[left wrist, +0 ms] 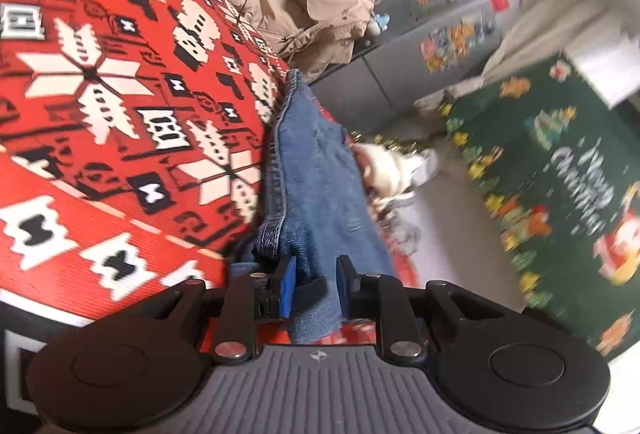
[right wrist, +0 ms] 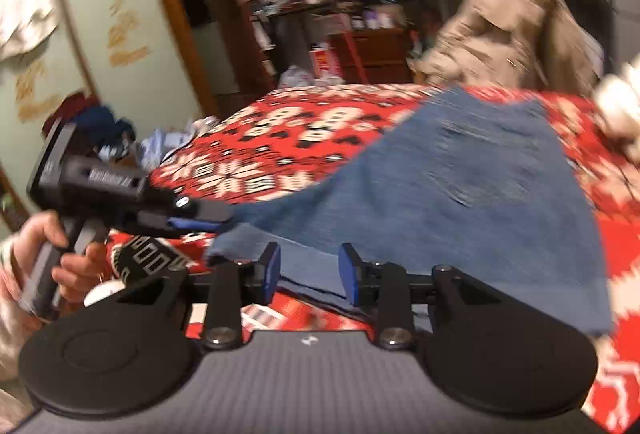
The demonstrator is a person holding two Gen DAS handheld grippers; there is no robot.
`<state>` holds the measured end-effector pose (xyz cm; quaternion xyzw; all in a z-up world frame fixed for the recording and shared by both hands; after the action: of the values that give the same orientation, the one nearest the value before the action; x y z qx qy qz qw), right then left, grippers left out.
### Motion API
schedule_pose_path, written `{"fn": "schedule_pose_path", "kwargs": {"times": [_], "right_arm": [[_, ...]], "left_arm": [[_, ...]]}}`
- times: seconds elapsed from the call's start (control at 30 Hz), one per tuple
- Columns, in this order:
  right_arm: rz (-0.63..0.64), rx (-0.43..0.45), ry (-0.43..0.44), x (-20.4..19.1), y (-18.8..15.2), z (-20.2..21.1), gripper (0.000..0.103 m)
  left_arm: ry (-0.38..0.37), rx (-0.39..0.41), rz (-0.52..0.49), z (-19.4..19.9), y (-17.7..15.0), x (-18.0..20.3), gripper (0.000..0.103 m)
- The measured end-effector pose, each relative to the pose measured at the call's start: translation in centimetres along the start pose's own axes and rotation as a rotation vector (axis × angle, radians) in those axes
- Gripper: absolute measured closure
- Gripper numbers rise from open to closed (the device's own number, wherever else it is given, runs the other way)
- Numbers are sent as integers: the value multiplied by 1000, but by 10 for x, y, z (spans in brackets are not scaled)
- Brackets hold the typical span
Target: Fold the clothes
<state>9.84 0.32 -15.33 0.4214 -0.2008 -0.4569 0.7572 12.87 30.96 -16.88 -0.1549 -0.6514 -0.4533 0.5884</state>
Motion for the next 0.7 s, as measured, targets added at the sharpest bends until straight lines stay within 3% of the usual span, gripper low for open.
{"fn": "schedule_pose_path", "kwargs": {"times": [0.07,0.2,0.3,0.37,0.43,0.67,0.7], "right_arm": [[97,25,2,-24,2,-4,60],[255,73,2,-66,3,-5,39],[347,94,-21,-88,1,-11,36],[403,94,-69,-99,-1,-24,39],[415,91,-102,-103,-2,-36,56],[187,59,-10,-75,10,-36,65],[182,59,-22,-71,11,-37,83]], "left_arm": [[-21,25,21,1,5,3,83],[-45,50,43,-1,13,8,83],[-64,46,53,-8,14,9,83],[-63,45,60,-10,15,8,83],[-55,50,64,-10,16,7,83],[-82,89,63,4,18,4,83],[-86,95,60,5,18,5,83]]}}
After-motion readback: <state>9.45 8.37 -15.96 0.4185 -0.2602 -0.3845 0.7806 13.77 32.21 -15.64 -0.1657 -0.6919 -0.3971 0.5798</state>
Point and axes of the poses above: each gripper's, at about its wrist camera, not at the fingertips, and z roughly against the way its jaws point, x to its right, y to its top, the point moved 3 cm from there along -z, roughly the way its jaws point, and after that the axes turned 14 degrees about -y, right-handed, at the moved point
